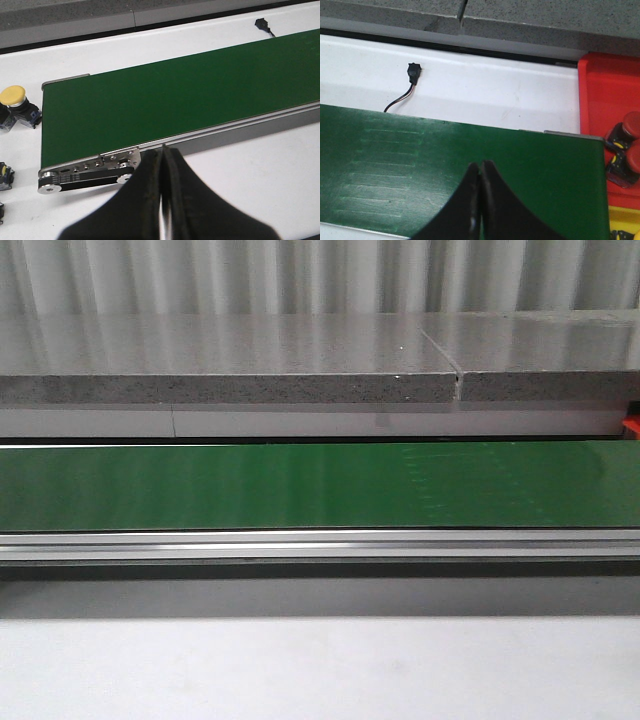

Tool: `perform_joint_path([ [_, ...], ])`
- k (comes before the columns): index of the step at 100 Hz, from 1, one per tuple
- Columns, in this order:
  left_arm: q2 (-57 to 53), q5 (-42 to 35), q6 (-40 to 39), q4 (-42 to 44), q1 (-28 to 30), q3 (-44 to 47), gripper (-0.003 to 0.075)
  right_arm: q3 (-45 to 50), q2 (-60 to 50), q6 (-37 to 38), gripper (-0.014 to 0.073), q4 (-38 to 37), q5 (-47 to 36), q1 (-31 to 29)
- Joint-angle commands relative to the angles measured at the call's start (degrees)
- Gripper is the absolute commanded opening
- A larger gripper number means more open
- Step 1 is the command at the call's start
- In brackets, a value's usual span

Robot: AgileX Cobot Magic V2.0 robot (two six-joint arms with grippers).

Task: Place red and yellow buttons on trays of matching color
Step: 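Move the right gripper back over the belt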

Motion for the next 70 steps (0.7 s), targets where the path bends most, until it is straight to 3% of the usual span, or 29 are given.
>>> perform_joint_path([
  [1,0.4,-3.7,0.0,-1.0,-0.6,-1.4,-0.0021,2.1,-5.1,-0.3,-0.0069,-0.5,-5.5,0.0],
  [35,0.4,-4.2,0.0,-1.0,-0.6,-1.4,-0.0021,13.9,-21.5,-0.3,-0.0069,-0.4,-5.9,0.0],
  [70,1.2,-5.0,0.0,0.4,-0.6,-1.4,-0.0021,18.5,-32.5,-0.3,-0.0069,-0.4,-4.2,0.0],
])
